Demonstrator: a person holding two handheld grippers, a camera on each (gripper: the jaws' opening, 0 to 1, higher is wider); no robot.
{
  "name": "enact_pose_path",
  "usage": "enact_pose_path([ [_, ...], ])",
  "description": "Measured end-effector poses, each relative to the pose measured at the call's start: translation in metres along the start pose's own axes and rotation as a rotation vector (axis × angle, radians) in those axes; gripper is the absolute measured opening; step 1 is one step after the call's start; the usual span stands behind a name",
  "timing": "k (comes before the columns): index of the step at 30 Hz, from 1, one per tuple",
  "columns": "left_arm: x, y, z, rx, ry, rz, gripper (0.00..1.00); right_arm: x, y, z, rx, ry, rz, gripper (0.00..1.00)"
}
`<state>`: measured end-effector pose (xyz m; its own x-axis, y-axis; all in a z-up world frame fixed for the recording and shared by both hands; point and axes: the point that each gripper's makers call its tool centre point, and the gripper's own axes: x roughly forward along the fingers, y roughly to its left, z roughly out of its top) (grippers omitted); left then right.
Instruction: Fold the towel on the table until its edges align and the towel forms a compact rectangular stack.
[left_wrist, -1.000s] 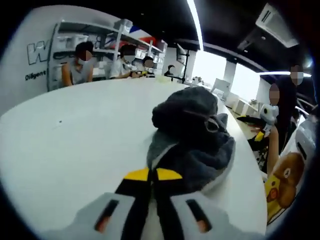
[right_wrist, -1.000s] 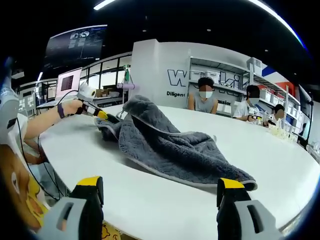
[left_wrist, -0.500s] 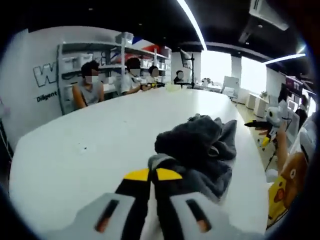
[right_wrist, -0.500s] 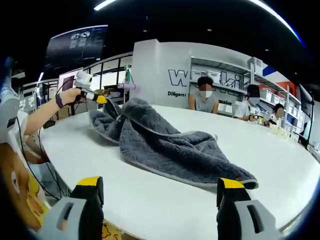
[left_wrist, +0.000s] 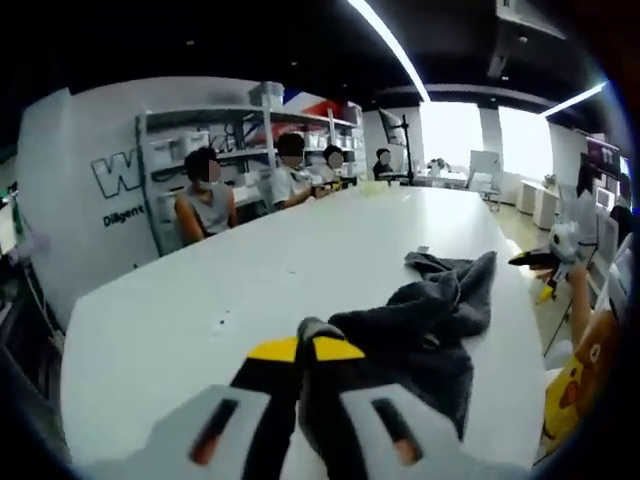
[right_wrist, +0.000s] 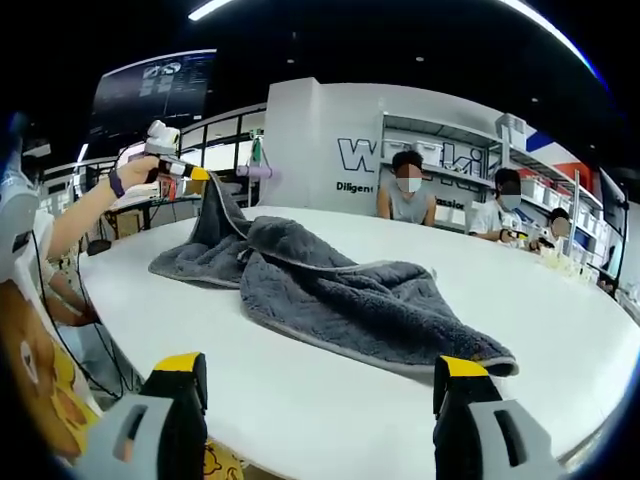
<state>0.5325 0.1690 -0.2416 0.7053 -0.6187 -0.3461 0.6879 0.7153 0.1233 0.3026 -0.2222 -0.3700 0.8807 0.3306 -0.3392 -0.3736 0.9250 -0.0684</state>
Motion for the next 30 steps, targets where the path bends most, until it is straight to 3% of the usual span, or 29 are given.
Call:
enact_pose_path([
  [10, -0.016, 0.034, 0.007, -0.012, -0.006, 0.092, 0.04, 0.001, 0.0, -0.002, 0.003, 0.004, 0.004, 0.98],
  [30, -0.044, 0.095, -0.005, -0.056, 0.054, 0.227, 0.04, 0.004, 0.001, 0.0, -0.005, 0.006, 0.004, 0.98],
])
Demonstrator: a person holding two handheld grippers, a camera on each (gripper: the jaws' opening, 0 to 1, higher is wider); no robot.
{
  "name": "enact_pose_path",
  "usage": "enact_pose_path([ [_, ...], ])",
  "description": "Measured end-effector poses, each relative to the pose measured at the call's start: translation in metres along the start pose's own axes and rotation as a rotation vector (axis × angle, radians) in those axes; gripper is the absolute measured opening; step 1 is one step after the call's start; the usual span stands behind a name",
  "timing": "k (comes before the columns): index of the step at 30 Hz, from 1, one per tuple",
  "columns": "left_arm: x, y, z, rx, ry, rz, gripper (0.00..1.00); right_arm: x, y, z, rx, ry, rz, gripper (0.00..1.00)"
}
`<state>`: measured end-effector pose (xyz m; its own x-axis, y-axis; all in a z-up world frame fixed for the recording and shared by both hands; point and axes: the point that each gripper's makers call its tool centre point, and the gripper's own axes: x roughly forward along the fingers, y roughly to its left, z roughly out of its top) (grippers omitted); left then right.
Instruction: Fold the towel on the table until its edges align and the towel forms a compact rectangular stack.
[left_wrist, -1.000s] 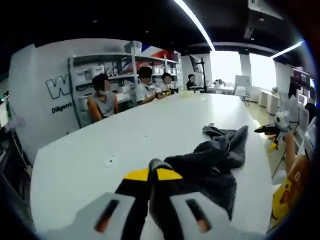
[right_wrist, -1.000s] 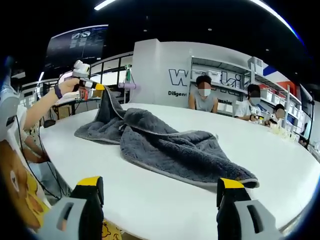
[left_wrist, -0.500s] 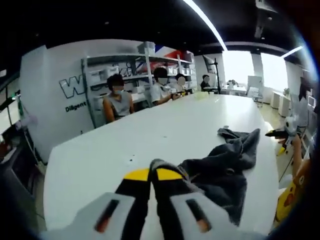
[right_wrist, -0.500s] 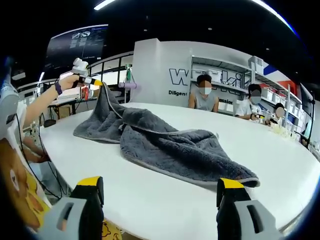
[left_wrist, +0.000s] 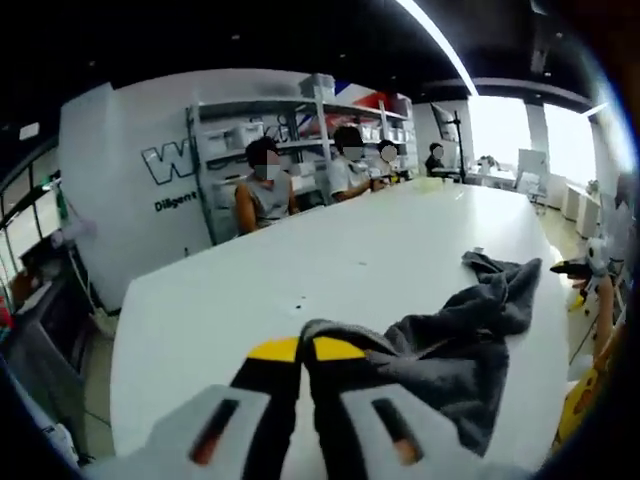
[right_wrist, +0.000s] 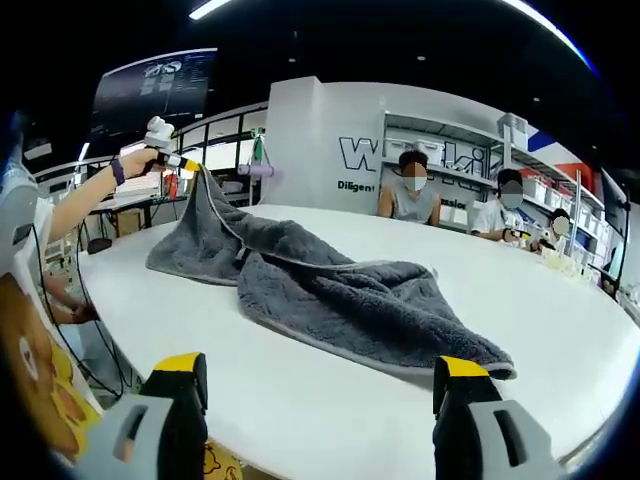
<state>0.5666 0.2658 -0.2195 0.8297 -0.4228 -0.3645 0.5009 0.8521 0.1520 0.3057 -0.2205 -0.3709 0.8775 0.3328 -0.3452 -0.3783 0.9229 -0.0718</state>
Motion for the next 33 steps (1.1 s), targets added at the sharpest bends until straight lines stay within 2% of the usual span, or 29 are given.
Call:
enact_pose_path([
  [8, 0.0, 0.021, -0.013, 0.003, 0.059, 0.036, 0.04, 0.0, 0.001, -0.001, -0.003, 0.006, -0.002, 0.98],
  [18, 0.012, 0.039, -0.046, 0.006, 0.171, 0.041, 0.04, -0.001, 0.002, 0.001, -0.007, 0.011, -0.011, 0.98],
  [23, 0.027, 0.036, -0.075, 0.043, 0.26, 0.047, 0.04, -0.001, 0.0, 0.005, -0.018, 0.028, -0.019, 0.98],
  [30, 0.045, 0.031, -0.097, 0.083, 0.319, 0.042, 0.04, -0.006, -0.004, 0.016, -0.034, 0.037, -0.045, 0.98],
  [33, 0.048, 0.033, -0.1, 0.083, 0.33, 0.048, 0.04, -0.008, -0.007, 0.019, -0.04, 0.036, -0.059, 0.98],
])
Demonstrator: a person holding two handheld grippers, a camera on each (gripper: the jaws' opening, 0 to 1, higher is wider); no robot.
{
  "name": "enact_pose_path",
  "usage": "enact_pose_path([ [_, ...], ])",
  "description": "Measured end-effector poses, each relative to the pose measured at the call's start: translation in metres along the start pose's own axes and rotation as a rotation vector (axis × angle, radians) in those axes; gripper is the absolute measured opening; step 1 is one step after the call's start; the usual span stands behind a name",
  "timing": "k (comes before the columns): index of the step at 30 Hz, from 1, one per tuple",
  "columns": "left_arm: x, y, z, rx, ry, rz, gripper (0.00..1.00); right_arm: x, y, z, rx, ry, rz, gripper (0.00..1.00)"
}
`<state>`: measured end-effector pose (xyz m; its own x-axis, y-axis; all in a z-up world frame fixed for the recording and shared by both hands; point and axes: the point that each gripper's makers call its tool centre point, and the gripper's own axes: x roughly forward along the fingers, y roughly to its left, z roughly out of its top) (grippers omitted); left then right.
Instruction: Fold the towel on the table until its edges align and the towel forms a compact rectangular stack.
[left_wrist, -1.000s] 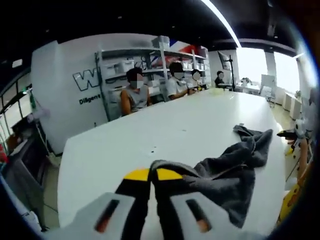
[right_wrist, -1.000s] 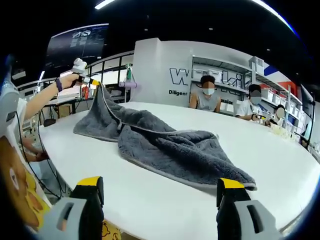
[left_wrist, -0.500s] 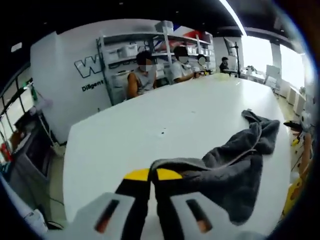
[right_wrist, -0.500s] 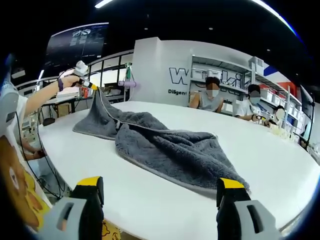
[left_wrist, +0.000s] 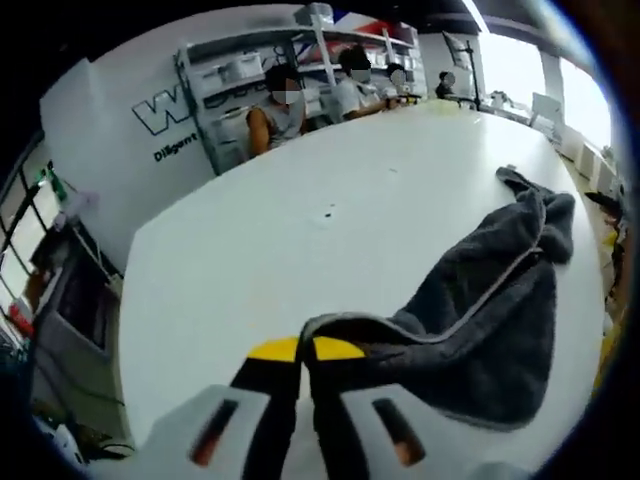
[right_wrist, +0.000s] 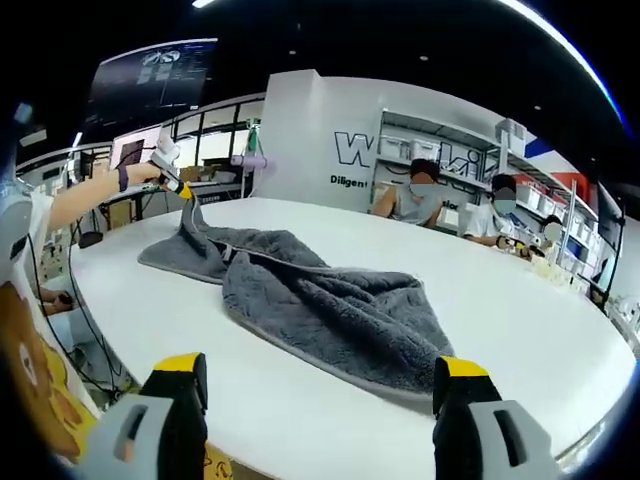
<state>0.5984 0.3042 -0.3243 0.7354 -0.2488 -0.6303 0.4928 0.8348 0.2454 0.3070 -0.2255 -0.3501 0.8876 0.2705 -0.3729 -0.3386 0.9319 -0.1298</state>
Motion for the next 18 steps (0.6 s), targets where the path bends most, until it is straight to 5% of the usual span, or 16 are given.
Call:
enact_pose_path([
  [18, 0.033, 0.011, -0.031, -0.025, 0.121, 0.03, 0.04, 0.0, -0.002, -0.001, -0.002, 0.013, -0.006, 0.98],
])
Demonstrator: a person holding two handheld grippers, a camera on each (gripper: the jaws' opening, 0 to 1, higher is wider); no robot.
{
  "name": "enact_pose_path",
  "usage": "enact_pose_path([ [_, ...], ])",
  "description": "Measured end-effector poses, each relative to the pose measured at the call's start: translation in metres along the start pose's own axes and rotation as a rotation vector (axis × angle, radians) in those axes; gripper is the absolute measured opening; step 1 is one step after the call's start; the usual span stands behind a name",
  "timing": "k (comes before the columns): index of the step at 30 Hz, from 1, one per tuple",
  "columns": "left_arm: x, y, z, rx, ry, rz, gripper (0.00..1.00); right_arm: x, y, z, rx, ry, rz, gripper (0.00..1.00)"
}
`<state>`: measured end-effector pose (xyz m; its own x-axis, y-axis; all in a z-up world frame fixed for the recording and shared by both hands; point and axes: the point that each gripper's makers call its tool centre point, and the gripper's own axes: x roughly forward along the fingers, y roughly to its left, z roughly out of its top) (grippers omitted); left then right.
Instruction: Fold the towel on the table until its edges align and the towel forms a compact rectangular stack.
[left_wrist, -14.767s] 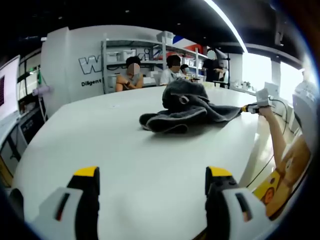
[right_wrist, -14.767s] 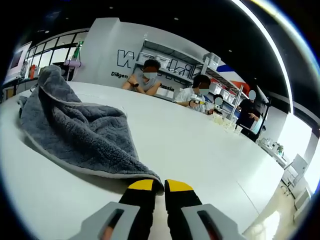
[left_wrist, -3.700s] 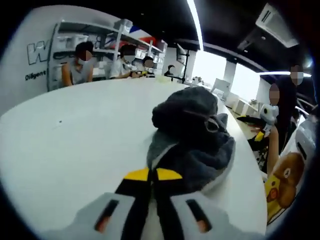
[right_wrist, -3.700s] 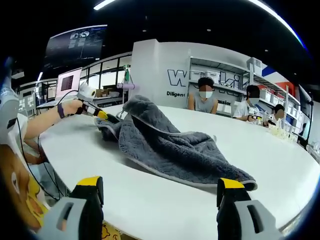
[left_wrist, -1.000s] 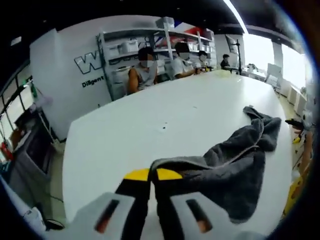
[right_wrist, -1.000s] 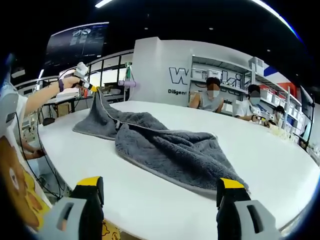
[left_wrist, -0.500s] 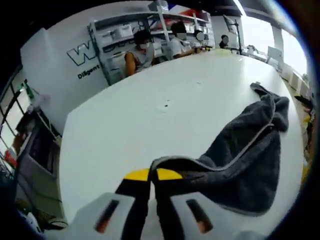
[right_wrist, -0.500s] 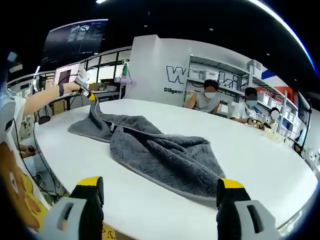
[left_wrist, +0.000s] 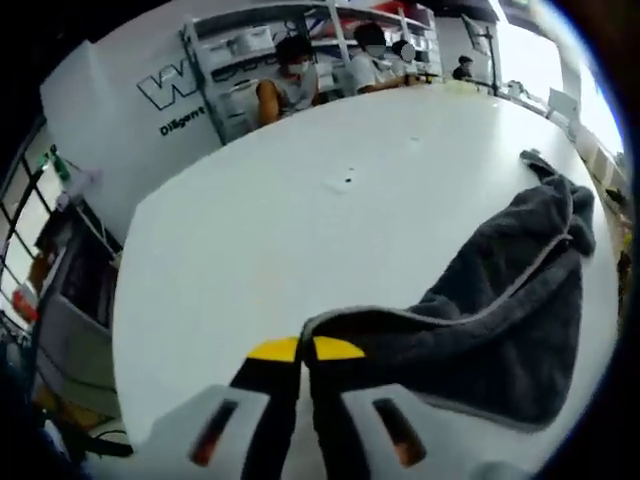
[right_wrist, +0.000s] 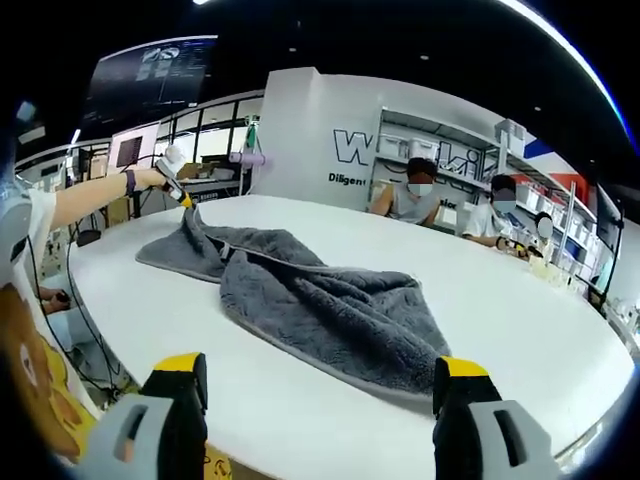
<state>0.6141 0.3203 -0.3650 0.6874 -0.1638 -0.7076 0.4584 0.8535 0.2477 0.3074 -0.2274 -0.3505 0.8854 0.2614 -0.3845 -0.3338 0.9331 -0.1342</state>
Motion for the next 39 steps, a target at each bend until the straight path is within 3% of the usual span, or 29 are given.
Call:
enact_pose_path([
  [11, 0.001, -0.003, 0.001, 0.008, 0.002, -0.001, 0.04, 0.008, -0.015, -0.005, 0.023, 0.029, -0.03, 0.97],
  [23, 0.0, 0.0, 0.0, -0.004, -0.001, 0.001, 0.06, 0.008, -0.016, -0.005, 0.018, 0.032, -0.029, 0.97],
  [27, -0.003, 0.001, -0.001, 0.001, -0.004, 0.004, 0.14, 0.008, -0.017, -0.003, 0.014, 0.033, -0.031, 0.97],
  [39, -0.029, 0.004, -0.006, -0.057, -0.106, 0.01, 0.33, 0.005, -0.02, -0.007, 0.0, 0.06, -0.057, 0.98],
])
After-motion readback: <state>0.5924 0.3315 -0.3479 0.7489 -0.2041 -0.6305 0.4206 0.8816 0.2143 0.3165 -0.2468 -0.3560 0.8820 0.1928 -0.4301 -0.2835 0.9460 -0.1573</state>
